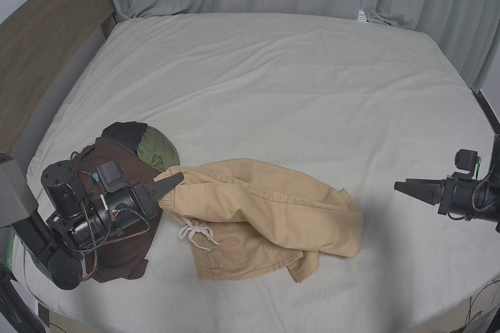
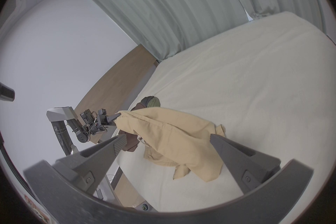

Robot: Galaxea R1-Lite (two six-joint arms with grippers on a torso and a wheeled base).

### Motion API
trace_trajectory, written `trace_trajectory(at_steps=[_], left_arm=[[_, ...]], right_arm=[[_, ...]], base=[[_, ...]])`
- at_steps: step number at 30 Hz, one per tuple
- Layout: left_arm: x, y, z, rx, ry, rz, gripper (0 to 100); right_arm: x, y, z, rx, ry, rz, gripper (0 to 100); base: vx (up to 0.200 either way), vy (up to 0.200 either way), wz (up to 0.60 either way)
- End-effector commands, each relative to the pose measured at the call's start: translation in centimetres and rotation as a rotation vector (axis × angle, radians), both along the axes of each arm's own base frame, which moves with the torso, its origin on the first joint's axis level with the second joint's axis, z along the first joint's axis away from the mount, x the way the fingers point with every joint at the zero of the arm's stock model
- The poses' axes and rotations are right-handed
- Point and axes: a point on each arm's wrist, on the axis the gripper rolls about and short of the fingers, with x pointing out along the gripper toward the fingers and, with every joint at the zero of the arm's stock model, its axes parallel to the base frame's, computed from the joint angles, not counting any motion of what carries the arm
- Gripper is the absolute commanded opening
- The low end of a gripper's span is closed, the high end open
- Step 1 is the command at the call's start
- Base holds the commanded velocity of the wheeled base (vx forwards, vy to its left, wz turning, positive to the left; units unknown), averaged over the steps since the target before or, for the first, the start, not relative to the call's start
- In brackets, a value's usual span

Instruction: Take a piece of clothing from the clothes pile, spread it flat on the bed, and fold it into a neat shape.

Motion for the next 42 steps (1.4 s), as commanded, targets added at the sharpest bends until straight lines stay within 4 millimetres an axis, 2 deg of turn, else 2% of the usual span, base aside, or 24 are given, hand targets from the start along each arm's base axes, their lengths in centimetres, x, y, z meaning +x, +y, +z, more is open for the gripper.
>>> trace_trajectory(at_steps=[1,7,18,34,42], left_arm=[[0.3,0.4,-0.2,0.001,0.006,0.018,0],[0.7,1.0,-0.5,0.005,0.015,0.038,0],[0.2,0.9,-0.8,0.008,0.034,0.014,0],[0.5,1.1,-1.2,0.011,0.043,0.026,0],[0.6,1.1,-1.3,0.013,0.045,0.029,0]], right_arm=[[1.1,0.0,-1.8,0.003,0.085,0.004,100],[2.5,0.0,-3.1,0.011,0.135,0.006,100],[5.1,0.4,-5.7,0.094,0.211,-0.027,100],[6.5,0.2,-8.0,0.093,0.282,-0.044,100],[7.7,0.4,-11.1,0.084,0.324,-0.057,100]], base=[[0.000,0.000,0.00],[0.000,0.000,0.00],[0.000,0.000,0.00],[0.000,0.000,0.00],[0.000,0.000,0.00]])
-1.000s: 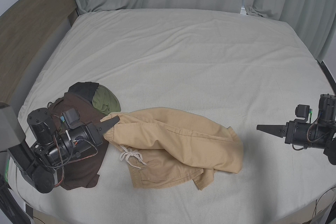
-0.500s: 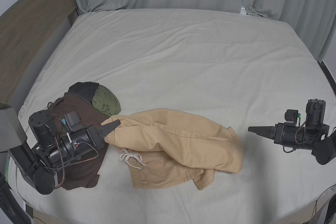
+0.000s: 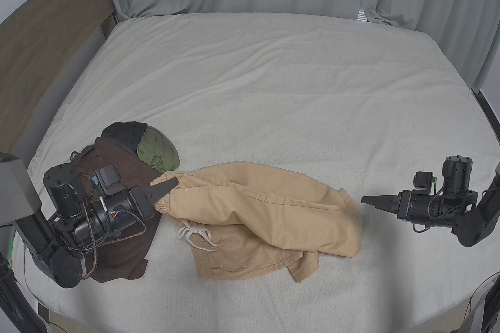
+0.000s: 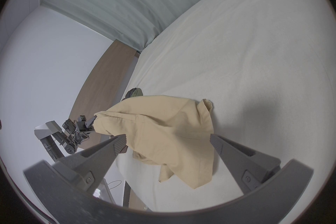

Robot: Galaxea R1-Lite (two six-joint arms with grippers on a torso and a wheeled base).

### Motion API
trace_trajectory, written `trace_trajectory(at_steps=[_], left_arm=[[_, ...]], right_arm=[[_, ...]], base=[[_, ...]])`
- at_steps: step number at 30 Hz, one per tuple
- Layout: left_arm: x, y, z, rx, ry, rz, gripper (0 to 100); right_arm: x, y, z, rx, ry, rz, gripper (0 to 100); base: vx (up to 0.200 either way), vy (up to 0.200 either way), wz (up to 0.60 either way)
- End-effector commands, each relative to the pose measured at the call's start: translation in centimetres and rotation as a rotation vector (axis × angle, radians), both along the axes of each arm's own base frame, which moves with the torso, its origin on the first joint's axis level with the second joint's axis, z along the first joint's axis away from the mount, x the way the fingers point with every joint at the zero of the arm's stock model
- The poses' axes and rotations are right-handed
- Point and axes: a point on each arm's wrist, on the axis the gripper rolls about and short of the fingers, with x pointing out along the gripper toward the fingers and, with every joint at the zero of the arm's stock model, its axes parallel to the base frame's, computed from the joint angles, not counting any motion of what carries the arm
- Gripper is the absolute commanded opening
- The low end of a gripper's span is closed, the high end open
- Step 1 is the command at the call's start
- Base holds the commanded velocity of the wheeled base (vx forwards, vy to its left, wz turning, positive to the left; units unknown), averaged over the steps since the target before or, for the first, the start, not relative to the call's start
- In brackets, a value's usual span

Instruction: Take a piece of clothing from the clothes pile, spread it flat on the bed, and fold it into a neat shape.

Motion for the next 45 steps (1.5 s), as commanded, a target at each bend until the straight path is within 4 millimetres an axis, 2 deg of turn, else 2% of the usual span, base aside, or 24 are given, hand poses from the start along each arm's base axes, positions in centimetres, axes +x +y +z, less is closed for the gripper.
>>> trace_trajectory(at_steps=[1,10,17,25,30,40,45], left_arm=[[0.1,0.0,-0.1,0.001,0.003,0.002,0],[0.0,0.0,0.0,0.001,-0.001,0.002,0],[-0.1,0.0,0.1,0.000,-0.004,0.000,0],[-0.1,0.0,0.1,0.003,-0.006,0.000,0],[0.0,0.0,-0.1,0.028,-0.020,-0.003,0],[0.0,0.0,-0.2,0.029,-0.020,-0.004,0],[0.0,0.0,-0.2,0.031,-0.018,-0.004,0]], right_arm=[[0.8,0.1,-2.7,-0.013,0.069,-0.018,100],[1.8,0.4,-4.4,0.044,0.078,-0.051,100],[2.5,0.9,-7.0,0.050,0.085,-0.074,100],[2.6,2.2,-8.1,0.099,0.072,-0.053,100],[2.3,2.7,-7.5,0.143,0.071,-0.048,100],[0.5,2.4,-3.5,0.192,-0.004,0.045,100],[0.0,2.1,-2.2,0.206,-0.037,0.076,100]], base=[[0.000,0.000,0.00],[0.000,0.000,0.00],[0.000,0.000,0.00],[0.000,0.000,0.00],[0.000,0.000,0.00],[0.000,0.000,0.00],[0.000,0.000,0.00]])
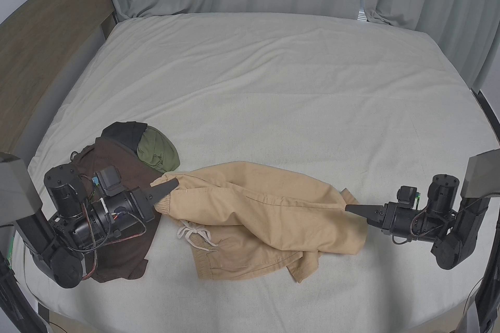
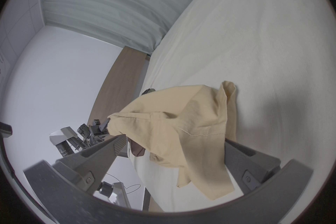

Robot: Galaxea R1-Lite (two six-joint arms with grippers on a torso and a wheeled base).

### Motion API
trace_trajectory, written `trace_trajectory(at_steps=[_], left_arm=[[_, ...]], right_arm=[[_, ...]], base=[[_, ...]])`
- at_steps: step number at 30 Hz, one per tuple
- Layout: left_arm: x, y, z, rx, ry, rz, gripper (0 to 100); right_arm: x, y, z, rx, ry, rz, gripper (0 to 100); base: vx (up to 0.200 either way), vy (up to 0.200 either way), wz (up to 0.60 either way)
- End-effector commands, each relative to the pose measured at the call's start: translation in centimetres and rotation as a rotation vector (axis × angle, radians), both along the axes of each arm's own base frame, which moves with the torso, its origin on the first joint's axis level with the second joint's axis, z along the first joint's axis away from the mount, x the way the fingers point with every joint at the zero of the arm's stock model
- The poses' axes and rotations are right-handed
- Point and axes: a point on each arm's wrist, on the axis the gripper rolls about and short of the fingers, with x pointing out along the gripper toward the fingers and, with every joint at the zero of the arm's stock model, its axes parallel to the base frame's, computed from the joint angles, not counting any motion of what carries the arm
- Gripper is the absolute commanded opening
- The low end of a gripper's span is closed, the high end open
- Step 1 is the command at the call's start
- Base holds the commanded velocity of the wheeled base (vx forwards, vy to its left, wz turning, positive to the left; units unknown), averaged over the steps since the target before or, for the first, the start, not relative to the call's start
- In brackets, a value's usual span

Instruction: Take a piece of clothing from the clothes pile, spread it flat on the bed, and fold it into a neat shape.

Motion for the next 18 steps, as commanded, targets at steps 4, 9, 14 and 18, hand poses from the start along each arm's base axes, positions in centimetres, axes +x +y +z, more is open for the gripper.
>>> trace_trajectory(at_steps=[4,9,14,18], left_arm=[[0.0,0.0,-0.1,0.001,0.004,0.000,0],[0.0,0.0,-0.1,0.002,0.004,-0.002,0],[-0.1,0.0,-0.2,0.005,0.009,-0.004,0],[-0.1,0.0,-0.2,0.003,0.009,-0.004,0]], right_arm=[[-0.6,-0.8,2.4,0.016,-0.076,-0.003,100],[-1.0,-1.7,3.5,0.043,-0.105,0.046,100],[-0.8,-1.3,2.5,0.044,-0.072,0.073,100],[0.0,-0.9,0.8,0.039,-0.029,0.081,100]], base=[[0.000,0.000,0.00],[0.000,0.000,0.00],[0.000,0.000,0.00],[0.000,0.000,0.00]])
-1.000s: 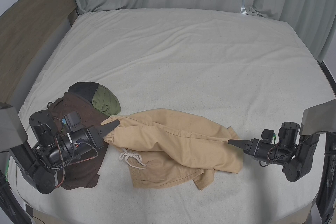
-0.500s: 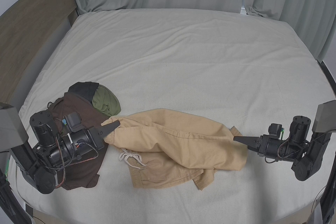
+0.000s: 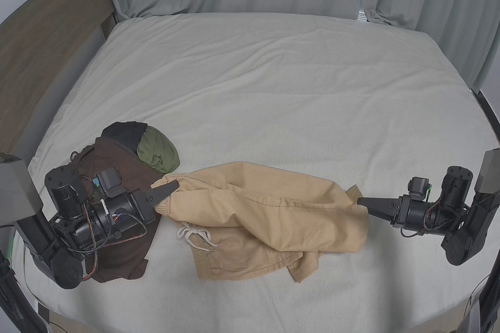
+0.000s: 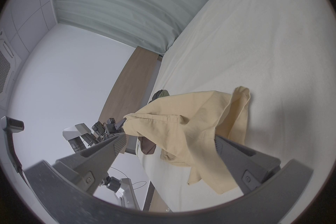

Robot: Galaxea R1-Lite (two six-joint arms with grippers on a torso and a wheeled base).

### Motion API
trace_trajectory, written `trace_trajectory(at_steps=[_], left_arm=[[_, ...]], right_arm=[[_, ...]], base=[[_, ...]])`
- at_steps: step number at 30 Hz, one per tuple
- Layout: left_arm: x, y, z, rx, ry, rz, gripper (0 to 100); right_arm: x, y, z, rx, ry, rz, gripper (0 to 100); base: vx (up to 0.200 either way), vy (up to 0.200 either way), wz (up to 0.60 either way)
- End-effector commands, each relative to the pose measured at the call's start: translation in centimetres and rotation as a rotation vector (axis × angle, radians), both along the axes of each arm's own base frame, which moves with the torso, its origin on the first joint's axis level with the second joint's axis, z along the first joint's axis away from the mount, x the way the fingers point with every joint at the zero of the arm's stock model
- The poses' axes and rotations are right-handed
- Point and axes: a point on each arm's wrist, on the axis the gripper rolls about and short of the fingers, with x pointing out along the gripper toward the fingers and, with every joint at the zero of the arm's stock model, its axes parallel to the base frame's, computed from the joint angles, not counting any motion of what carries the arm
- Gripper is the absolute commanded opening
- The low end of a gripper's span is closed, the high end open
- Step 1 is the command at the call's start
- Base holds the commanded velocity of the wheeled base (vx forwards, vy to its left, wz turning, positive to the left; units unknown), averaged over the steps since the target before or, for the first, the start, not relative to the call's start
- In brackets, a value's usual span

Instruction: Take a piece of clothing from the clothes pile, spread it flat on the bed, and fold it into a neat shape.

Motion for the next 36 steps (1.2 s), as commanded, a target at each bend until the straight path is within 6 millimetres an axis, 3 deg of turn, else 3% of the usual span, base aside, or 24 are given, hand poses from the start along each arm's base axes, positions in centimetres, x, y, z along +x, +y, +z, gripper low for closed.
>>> trace_trajectory(at_steps=[1,12,18,19,30,36], left_arm=[[0.0,0.0,0.0,-0.001,0.003,-0.002,0],[-0.1,-0.1,0.0,-0.001,0.003,-0.005,0],[0.0,0.0,0.0,-0.001,0.003,-0.003,0],[0.0,0.0,0.0,-0.001,0.003,-0.003,0],[0.0,0.0,-0.1,0.000,0.006,-0.003,0],[0.0,0.0,-0.1,-0.001,0.003,0.000,0]], right_arm=[[0.9,0.5,-1.8,-0.007,0.044,0.013,100],[2.0,3.3,-2.7,-0.024,0.033,0.040,100],[2.3,3.6,-2.8,-0.029,0.028,0.028,100],[2.5,3.6,-2.8,-0.031,0.023,0.016,0],[2.9,2.9,-2.1,-0.029,-0.009,-0.027,0],[2.8,2.2,-0.8,-0.021,-0.045,-0.049,0]], base=[[0.000,0.000,0.00],[0.000,0.000,0.00],[0.000,0.000,0.00],[0.000,0.000,0.00],[0.000,0.000,0.00],[0.000,0.000,0.00]])
